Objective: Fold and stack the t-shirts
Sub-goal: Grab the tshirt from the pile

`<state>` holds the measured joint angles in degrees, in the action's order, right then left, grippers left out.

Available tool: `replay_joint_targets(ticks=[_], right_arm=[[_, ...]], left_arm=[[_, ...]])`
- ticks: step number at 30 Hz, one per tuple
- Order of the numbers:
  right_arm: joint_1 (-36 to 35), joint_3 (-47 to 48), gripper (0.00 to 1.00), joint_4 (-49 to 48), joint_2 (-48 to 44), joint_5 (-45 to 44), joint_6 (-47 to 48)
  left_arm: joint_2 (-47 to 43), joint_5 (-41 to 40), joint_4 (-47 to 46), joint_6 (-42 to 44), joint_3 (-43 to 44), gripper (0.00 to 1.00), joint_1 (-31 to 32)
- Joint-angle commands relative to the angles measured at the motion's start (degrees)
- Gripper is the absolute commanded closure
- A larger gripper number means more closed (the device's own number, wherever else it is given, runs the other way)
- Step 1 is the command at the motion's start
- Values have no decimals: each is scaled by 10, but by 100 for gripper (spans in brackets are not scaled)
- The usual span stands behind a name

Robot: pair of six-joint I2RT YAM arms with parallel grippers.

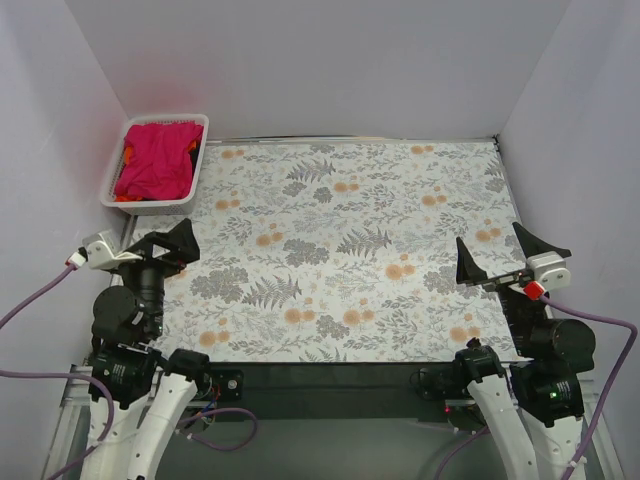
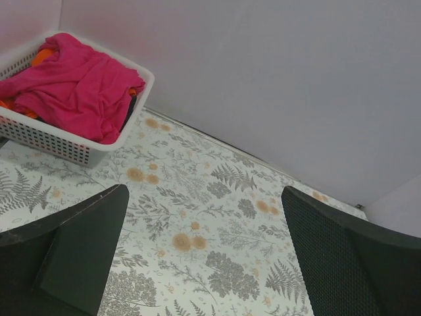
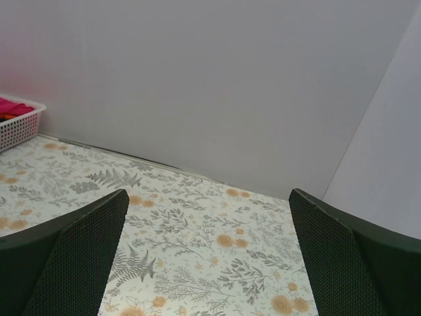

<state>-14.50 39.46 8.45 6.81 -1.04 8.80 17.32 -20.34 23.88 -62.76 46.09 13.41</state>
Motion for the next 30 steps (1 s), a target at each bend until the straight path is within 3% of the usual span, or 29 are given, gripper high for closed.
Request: replay_joint_targets(ticks=[1, 7, 12, 16, 25, 30], right_arm=[[-3, -7, 2, -14, 7, -8, 1], [-2, -25, 2, -15, 39, 6, -37], [-4, -58, 2, -4, 78, 80, -104], [-4, -83, 2, -8, 89, 119, -140], [-12, -105, 2, 9, 81, 65, -114], [-16, -114, 2, 10, 88, 69, -108]], left_arm=[[23, -18, -36, 12, -13, 4, 1], [79, -22, -85, 7, -48, 7, 1], [238, -10, -95, -30, -16, 7, 0], [393, -9, -93, -22, 66, 10, -3], [684, 43, -136, -27, 218, 16, -179], [804, 22, -154, -19, 319, 18, -204]])
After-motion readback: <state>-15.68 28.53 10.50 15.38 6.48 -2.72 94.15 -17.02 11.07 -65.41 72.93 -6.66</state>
